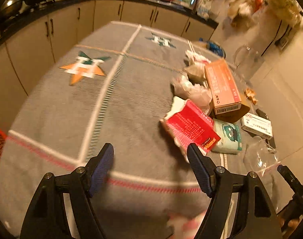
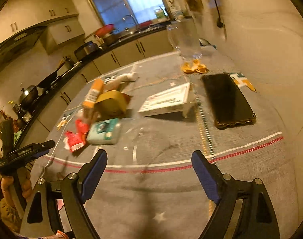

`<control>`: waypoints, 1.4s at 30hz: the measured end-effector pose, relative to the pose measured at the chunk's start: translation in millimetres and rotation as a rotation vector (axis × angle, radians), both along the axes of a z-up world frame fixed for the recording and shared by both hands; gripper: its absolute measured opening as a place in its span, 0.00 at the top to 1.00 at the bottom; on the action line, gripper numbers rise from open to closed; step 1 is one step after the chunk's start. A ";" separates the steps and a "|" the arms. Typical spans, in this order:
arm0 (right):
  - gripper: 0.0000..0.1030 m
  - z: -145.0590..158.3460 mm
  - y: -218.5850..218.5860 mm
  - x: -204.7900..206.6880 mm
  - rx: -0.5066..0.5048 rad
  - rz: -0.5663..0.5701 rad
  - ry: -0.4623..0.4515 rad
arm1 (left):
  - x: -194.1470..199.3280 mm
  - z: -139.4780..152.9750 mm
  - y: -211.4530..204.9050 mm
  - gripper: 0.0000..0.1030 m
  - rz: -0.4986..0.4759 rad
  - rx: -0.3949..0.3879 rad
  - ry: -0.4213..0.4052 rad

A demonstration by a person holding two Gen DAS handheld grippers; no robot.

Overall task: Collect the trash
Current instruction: 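Grasp the torn red snack wrapper with the left tool while the right tool grasps the clear plastic cup, then carry the wrapper and cup to the red wastebasket and release both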

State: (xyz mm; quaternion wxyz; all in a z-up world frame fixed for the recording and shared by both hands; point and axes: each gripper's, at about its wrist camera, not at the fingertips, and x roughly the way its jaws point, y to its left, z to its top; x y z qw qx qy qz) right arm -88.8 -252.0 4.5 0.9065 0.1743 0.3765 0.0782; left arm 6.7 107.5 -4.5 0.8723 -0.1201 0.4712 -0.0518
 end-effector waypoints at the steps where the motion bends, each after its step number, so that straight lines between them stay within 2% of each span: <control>1: 0.13 -2.7 -3.0 4.0 0.011 -0.002 0.005 | 5.4 -2.7 -3.9 0.27 -0.008 -0.006 0.012; 4: 0.13 -8.4 -3.7 16.8 0.023 0.009 0.008 | 20.2 -10.6 -20.4 0.27 -0.034 -0.012 0.047; 11: 0.13 -22.0 -1.4 51.3 0.156 0.093 0.012 | 30.9 -13.7 -51.4 0.27 -0.085 0.027 0.033; 12: 0.13 -23.7 -0.2 55.5 0.175 0.102 0.017 | 29.0 -13.1 -54.9 0.29 -0.090 0.041 0.029; 13: 0.14 -23.9 1.4 57.4 0.186 0.114 0.016 | 27.6 -12.8 -58.7 0.48 -0.099 0.050 0.023; 14: 0.21 -23.6 3.8 58.2 0.193 0.129 0.009 | 26.0 -12.4 -62.2 0.74 -0.112 0.058 0.021; 15: 0.28 -22.7 6.9 59.2 0.194 0.148 0.006 | 25.2 -12.9 -63.4 0.77 -0.121 0.059 0.032; 17: 0.75 -23.3 12.0 61.9 0.189 0.175 0.020 | 21.8 -9.9 -59.5 0.84 -0.110 0.016 0.029; 18: 0.85 -23.7 14.0 62.7 0.186 0.182 0.025 | 20.5 -8.4 -57.8 0.86 -0.106 0.000 0.024; 20: 0.92 -22.7 16.5 60.2 0.188 0.190 0.019 | 15.0 -3.7 -53.6 0.94 -0.095 -0.020 0.009; 22: 0.94 -19.4 18.6 56.0 0.172 0.185 0.004 | 9.0 1.2 -51.8 0.96 -0.093 -0.028 -0.005; 28: 0.95 -5.1 28.9 38.8 0.120 0.190 -0.042 | -22.1 19.6 -48.2 0.96 -0.084 0.053 -0.095; 34: 0.95 13.6 40.9 17.8 0.102 0.210 -0.087 | -58.3 40.0 -23.5 0.96 -0.039 0.090 -0.174; 39: 0.95 29.2 67.6 5.0 0.085 0.279 -0.110 | -93.9 51.4 29.7 0.96 0.079 0.103 -0.210; 42: 0.95 35.5 93.2 0.1 0.083 0.340 -0.114 | -123.5 57.4 75.9 0.96 0.201 0.151 -0.235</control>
